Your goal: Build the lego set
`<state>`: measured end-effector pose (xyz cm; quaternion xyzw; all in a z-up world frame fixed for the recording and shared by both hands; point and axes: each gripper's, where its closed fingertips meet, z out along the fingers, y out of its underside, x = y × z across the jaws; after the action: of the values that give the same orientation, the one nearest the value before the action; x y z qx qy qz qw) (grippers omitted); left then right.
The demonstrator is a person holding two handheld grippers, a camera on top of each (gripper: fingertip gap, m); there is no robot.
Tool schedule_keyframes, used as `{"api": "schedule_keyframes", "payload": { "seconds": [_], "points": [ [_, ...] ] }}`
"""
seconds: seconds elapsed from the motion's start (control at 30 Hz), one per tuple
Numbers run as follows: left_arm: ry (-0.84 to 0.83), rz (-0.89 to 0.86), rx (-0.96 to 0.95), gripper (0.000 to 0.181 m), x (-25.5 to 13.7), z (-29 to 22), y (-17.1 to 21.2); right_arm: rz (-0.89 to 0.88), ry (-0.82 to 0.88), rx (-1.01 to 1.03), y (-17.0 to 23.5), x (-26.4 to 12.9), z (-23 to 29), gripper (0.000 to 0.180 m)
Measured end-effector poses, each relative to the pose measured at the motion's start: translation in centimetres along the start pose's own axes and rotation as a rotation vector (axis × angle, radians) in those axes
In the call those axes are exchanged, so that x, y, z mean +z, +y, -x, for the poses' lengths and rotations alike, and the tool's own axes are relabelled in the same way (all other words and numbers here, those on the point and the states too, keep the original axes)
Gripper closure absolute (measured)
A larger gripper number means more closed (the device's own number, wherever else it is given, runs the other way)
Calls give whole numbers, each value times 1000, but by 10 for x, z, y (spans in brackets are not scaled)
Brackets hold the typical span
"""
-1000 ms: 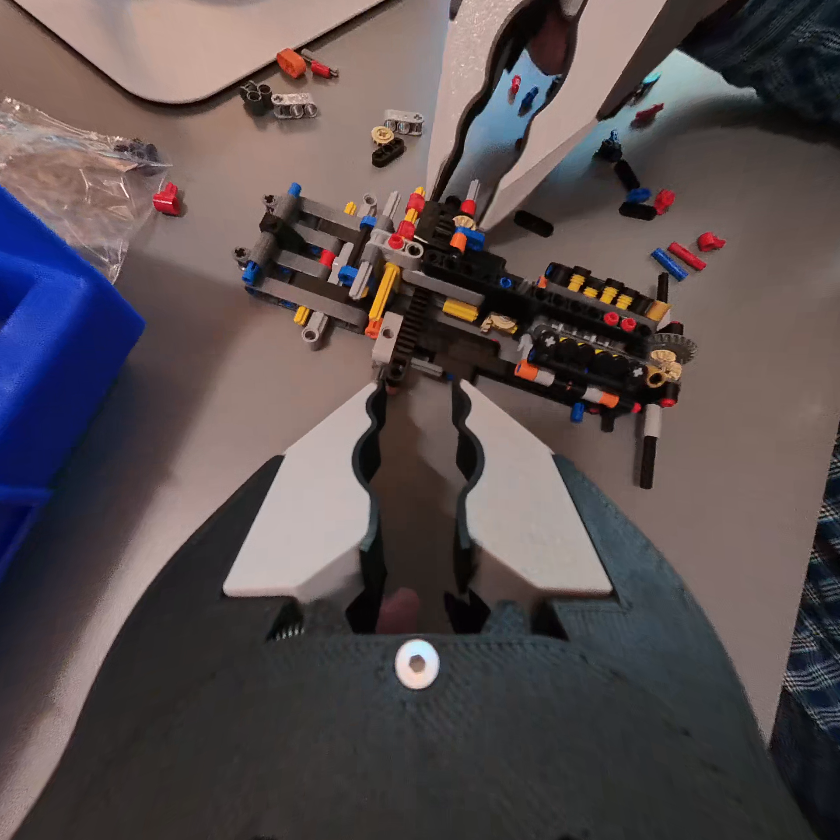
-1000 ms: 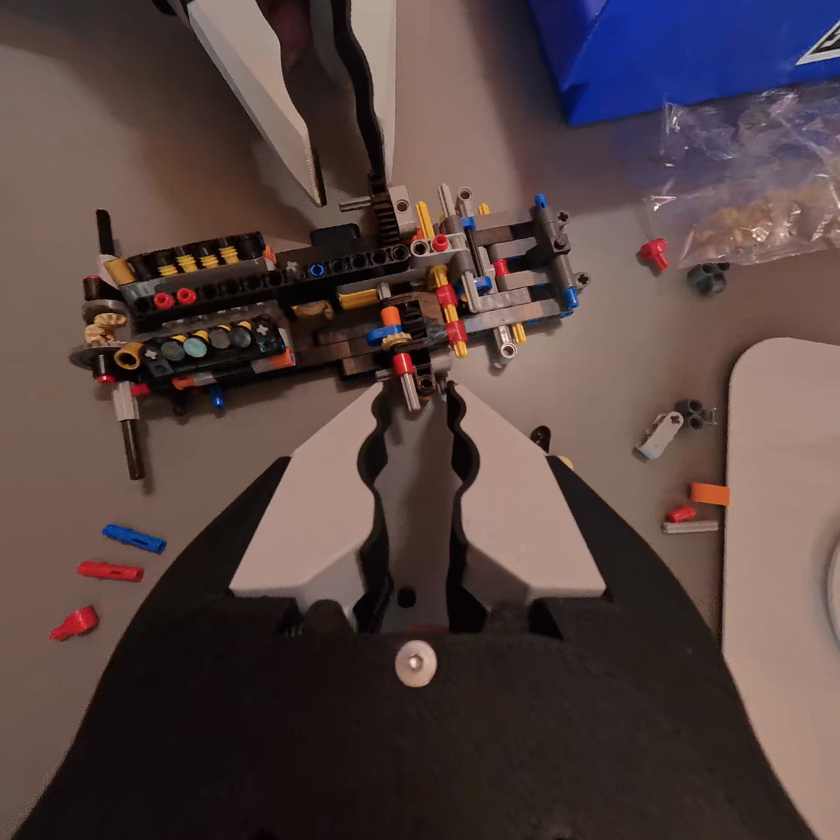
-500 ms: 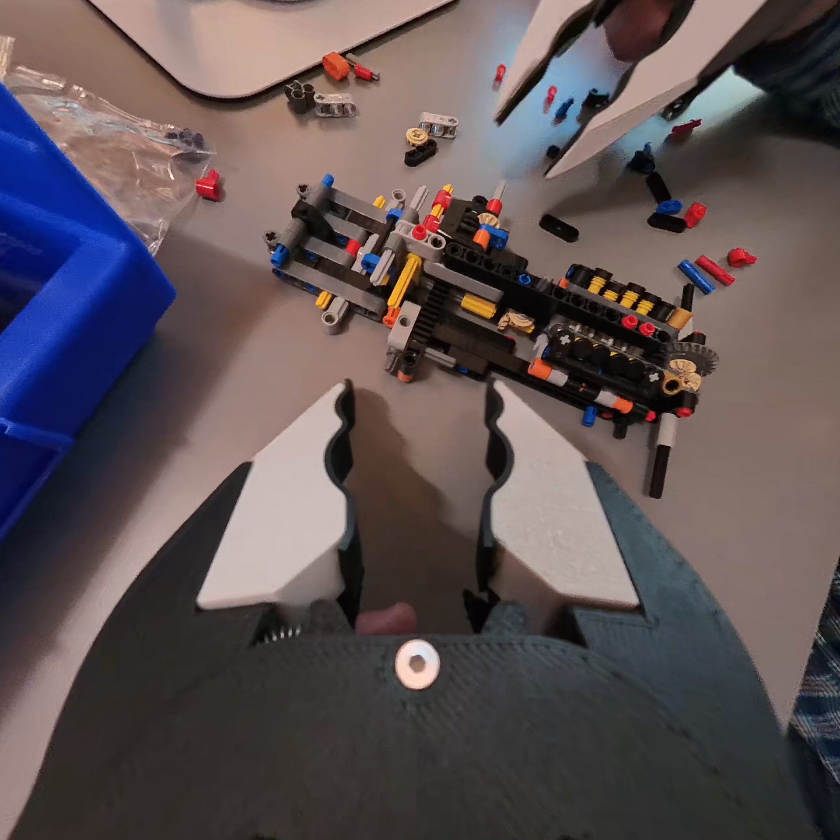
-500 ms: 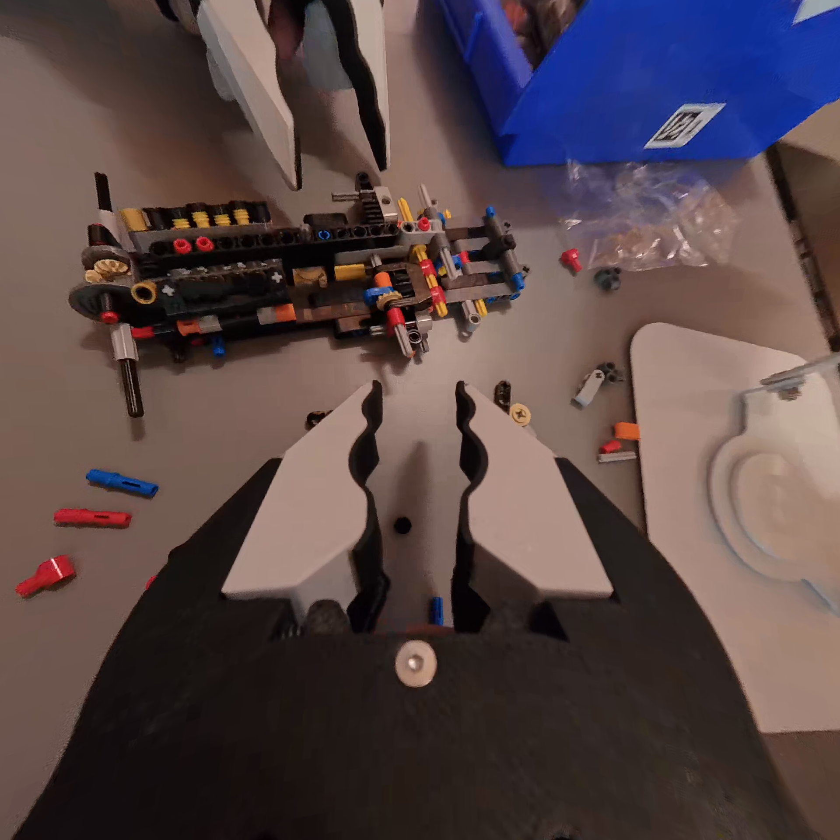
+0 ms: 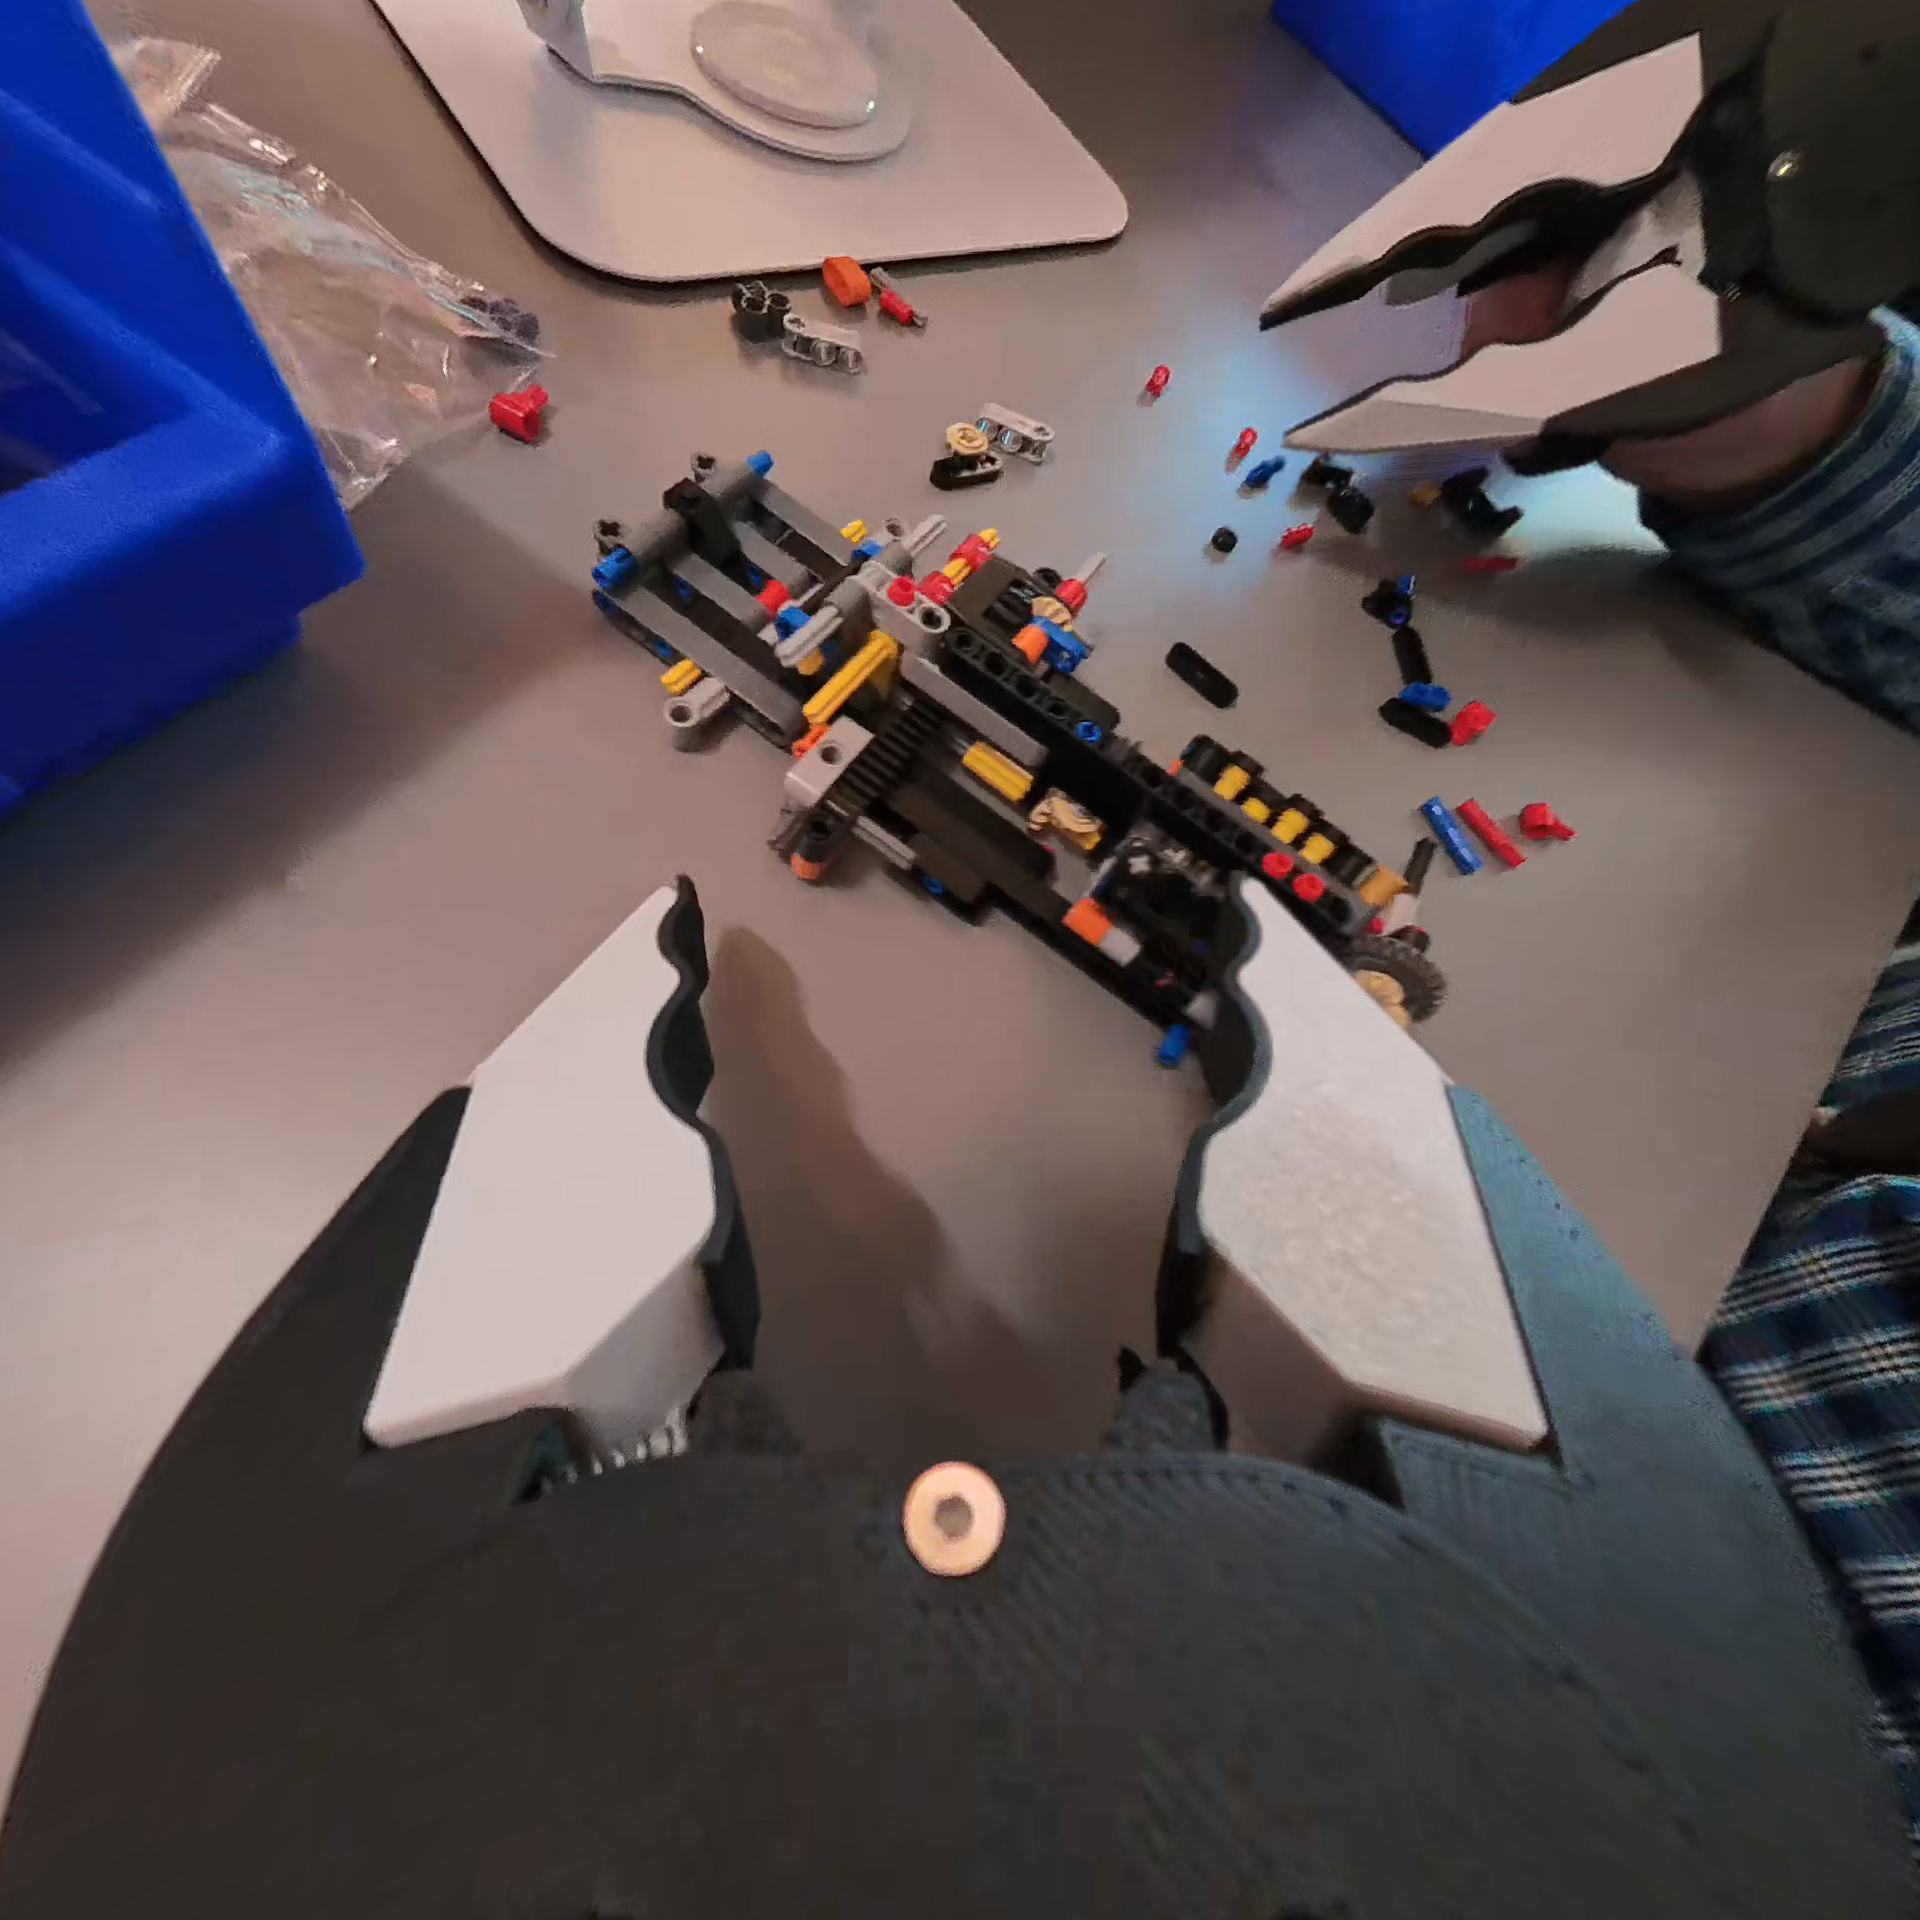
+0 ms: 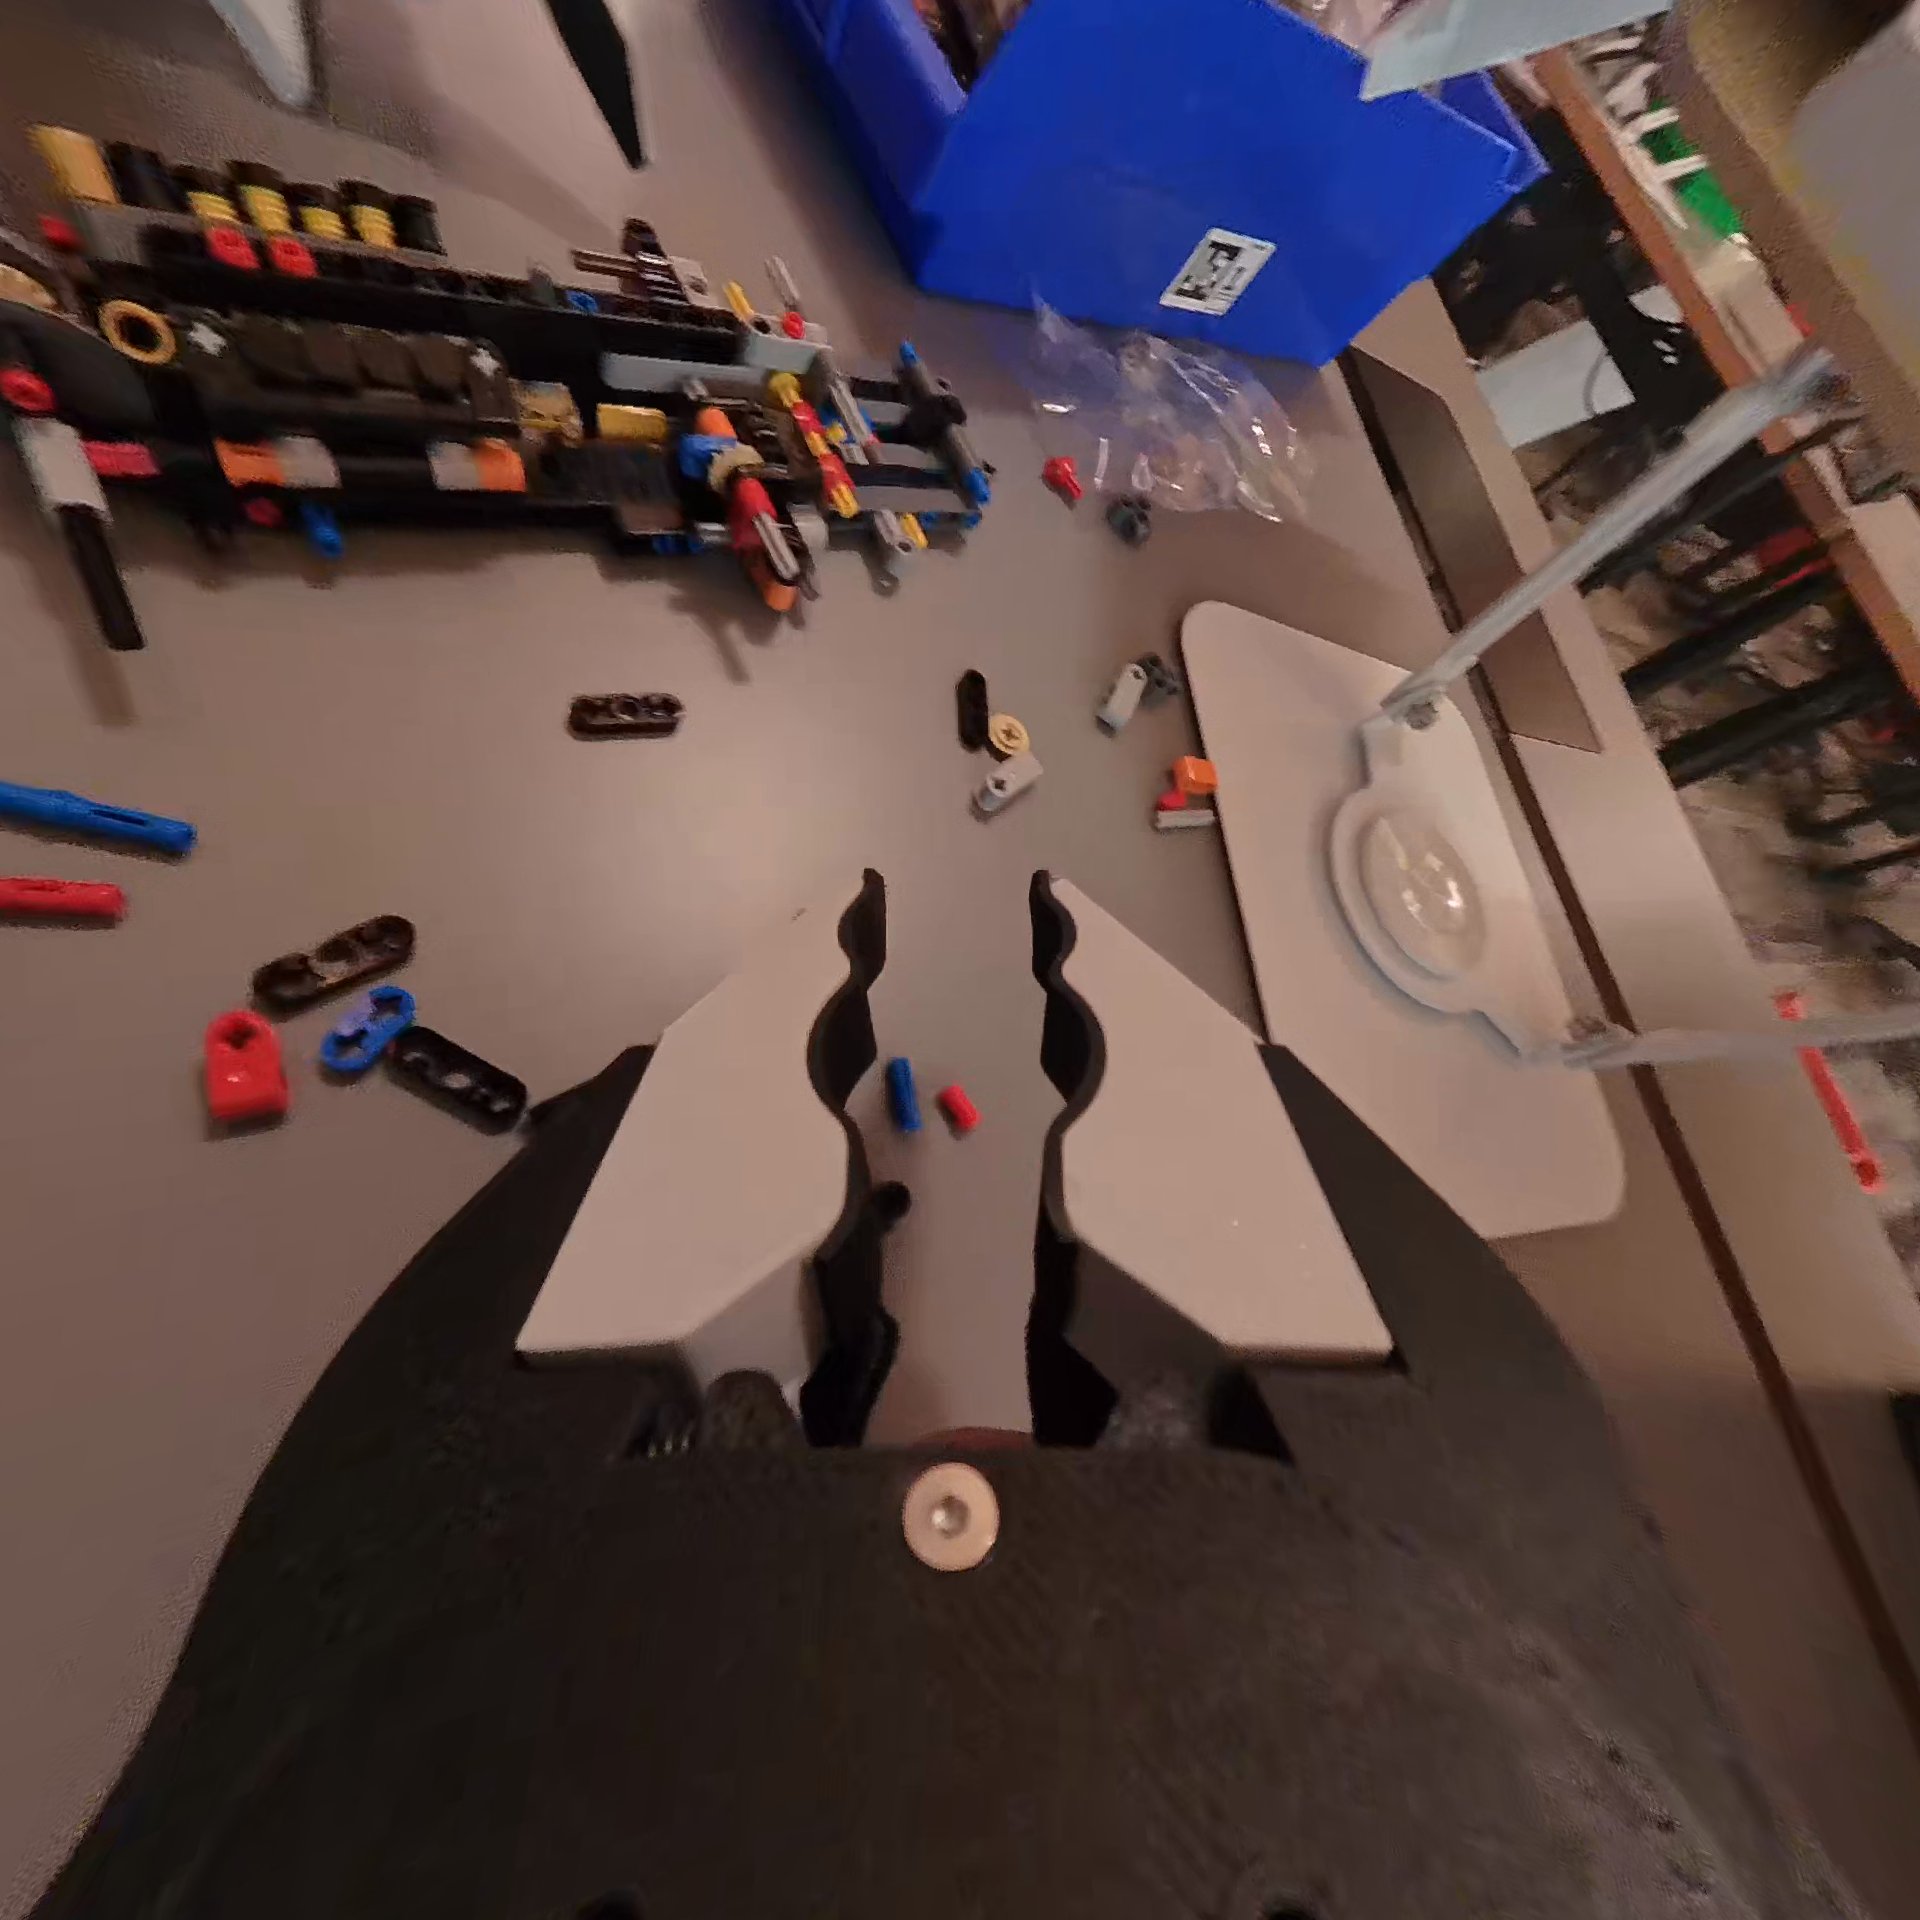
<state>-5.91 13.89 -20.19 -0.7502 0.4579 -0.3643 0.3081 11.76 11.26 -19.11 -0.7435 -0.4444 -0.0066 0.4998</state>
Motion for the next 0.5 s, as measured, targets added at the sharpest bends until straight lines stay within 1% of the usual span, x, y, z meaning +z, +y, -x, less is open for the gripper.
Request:
{"api": "schedule_keyframes", "payload": {
  "seconds": [0.03, 0.13, 0.27, 0.4, 0.5],
  "points": [
    [-2, -13, -18, 83, -2, -6, 0, -5, 21, 4, 0, -2, -4, 154],
    [-8, -40, -55, 80, -8, -26, 1, -26, 26, 42, -3, -5, -8, 155],
    [-47, -14, -61, 79, -8, -45, 15, 3, 41, 18, 2, -2, -7, 155],
    [-57, 18, -85, 89, -1, -57, 31, 6, 44, 19, 3, -1, -7, 155],
    [-100, 38, -64, 106, 0, -57, 35, 15, 48, 16, 4, 0, -8, 155]
  ]
}}
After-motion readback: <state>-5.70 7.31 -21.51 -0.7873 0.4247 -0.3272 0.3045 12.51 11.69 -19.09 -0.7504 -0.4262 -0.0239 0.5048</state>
